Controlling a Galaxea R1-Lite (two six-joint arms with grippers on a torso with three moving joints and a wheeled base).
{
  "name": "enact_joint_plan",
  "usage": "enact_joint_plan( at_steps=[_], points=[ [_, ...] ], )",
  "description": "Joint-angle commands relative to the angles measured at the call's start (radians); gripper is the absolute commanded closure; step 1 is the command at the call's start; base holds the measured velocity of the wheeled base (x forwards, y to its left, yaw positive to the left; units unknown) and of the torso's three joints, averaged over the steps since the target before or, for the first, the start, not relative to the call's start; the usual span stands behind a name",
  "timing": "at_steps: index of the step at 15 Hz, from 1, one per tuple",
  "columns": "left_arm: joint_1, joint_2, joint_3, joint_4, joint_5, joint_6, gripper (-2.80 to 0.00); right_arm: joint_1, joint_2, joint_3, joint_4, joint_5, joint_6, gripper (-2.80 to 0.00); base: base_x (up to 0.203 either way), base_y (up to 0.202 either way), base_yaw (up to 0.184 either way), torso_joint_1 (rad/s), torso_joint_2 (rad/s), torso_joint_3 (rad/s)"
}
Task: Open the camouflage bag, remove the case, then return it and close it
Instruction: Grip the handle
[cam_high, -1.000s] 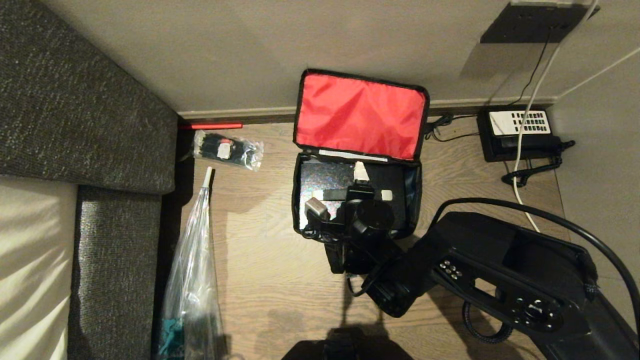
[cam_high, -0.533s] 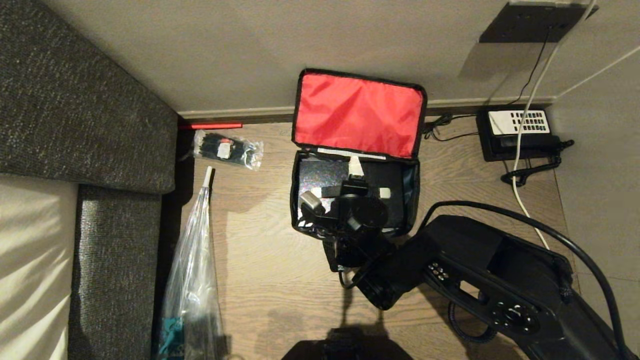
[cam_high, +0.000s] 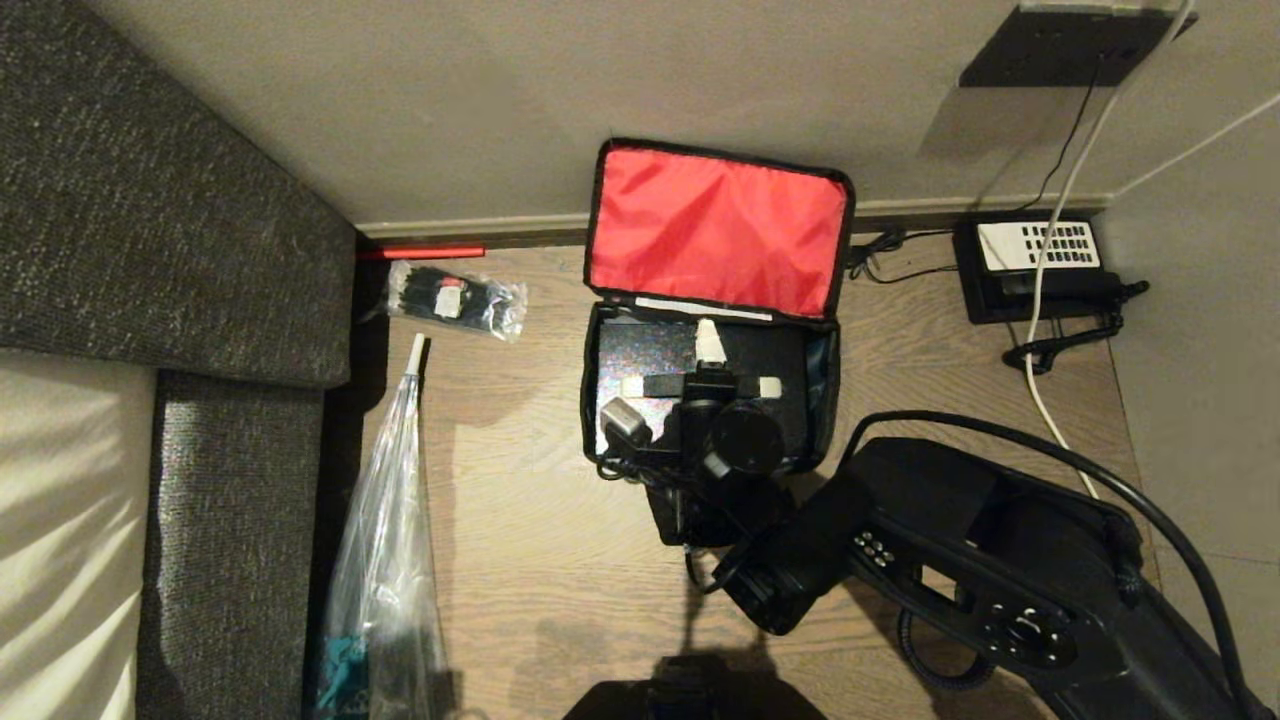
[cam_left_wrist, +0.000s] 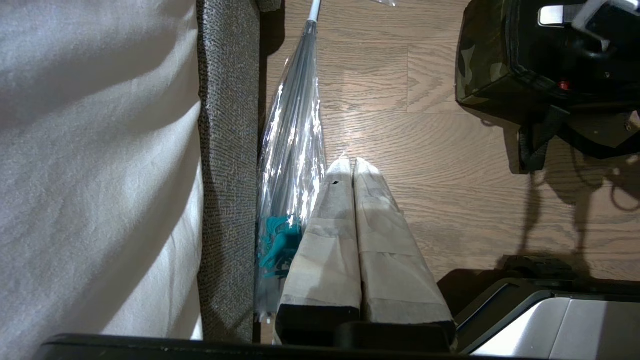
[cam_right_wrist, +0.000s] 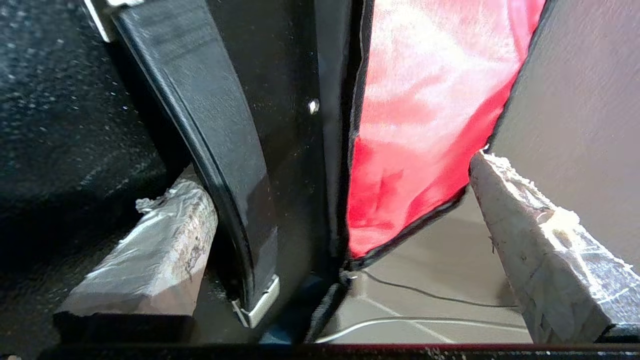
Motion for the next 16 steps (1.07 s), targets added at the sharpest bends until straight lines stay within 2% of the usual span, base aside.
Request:
enact_joint_plan(
  at_steps=[1,5,12,15,16],
  points=[
    [0.0,0.0,0.003,0.0,0.0,-0.001,0.0,-0.001,0.018,-0.022,-0.007,-0.01,-0.046,-2.8,0.0,0.0,0.0,0.0,0.0,0.0],
    [0.0,0.0,0.003,0.0,0.0,-0.001,0.0,0.002,0.066,-0.1,-0.014,-0.022,-0.062,-2.8,0.0,0.0,0.0,0.0,0.0,0.0],
    [0.0,0.0,0.003,0.0,0.0,-0.001,0.0,-0.001,0.054,-0.109,-0.014,-0.023,-0.065,-2.8,0.0,0.0,0.0,0.0,0.0,0.0],
    [0.0,0.0,0.003,0.0,0.0,-0.001,0.0,-0.006,0.034,-0.089,-0.014,-0.051,-0.098,-2.8,0.0,0.0,0.0,0.0,0.0,0.0],
    [0.0,0.0,0.003,0.0,0.0,-0.001,0.0,-0.006,0.042,-0.072,-0.014,-0.07,-0.136,-2.8,0.0,0.0,0.0,0.0,0.0,0.0]
  ],
)
